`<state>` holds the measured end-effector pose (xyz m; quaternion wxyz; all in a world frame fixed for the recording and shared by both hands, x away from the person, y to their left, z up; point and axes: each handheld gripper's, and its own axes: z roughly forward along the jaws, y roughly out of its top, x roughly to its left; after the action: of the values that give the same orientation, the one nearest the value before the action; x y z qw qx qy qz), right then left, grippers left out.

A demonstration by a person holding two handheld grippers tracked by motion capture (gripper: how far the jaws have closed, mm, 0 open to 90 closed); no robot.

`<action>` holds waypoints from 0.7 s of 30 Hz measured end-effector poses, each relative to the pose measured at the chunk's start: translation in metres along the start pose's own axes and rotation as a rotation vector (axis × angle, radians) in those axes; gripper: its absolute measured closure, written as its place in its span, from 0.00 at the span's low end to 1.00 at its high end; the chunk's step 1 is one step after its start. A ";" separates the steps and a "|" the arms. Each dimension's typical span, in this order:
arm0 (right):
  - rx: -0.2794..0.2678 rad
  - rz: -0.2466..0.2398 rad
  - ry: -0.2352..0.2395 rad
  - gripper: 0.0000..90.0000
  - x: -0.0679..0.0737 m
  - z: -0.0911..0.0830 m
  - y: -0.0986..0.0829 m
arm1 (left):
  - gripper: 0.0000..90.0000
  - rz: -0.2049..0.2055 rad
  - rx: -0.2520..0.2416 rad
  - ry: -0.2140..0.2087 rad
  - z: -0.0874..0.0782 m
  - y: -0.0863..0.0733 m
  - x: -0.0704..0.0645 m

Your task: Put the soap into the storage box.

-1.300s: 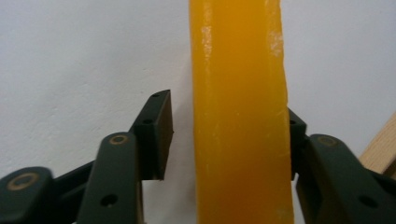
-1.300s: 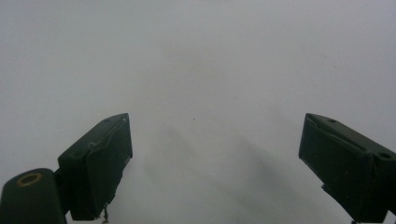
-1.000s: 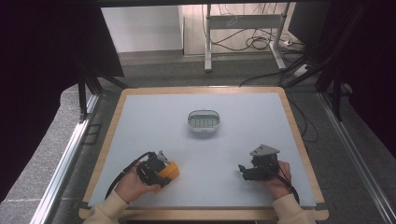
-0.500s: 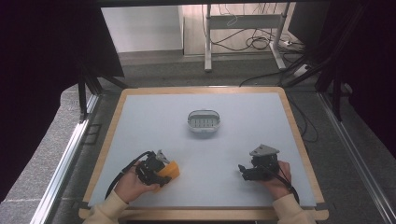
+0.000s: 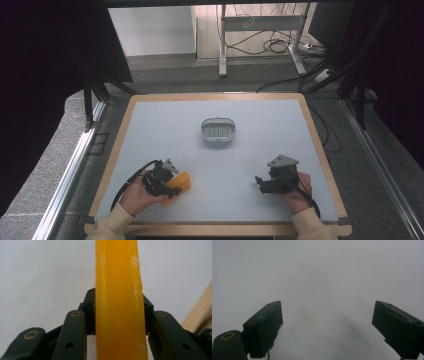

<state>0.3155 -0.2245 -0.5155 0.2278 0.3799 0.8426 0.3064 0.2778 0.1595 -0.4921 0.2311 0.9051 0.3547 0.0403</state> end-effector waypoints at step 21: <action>0.003 -0.001 -0.002 0.11 0.000 0.000 0.000 | 0.69 0.017 0.032 -0.009 0.003 -0.001 0.002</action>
<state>0.3154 -0.2240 -0.5158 0.2281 0.3802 0.8429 0.3049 0.2795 0.1604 -0.4954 0.2177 0.9119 0.3464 0.0323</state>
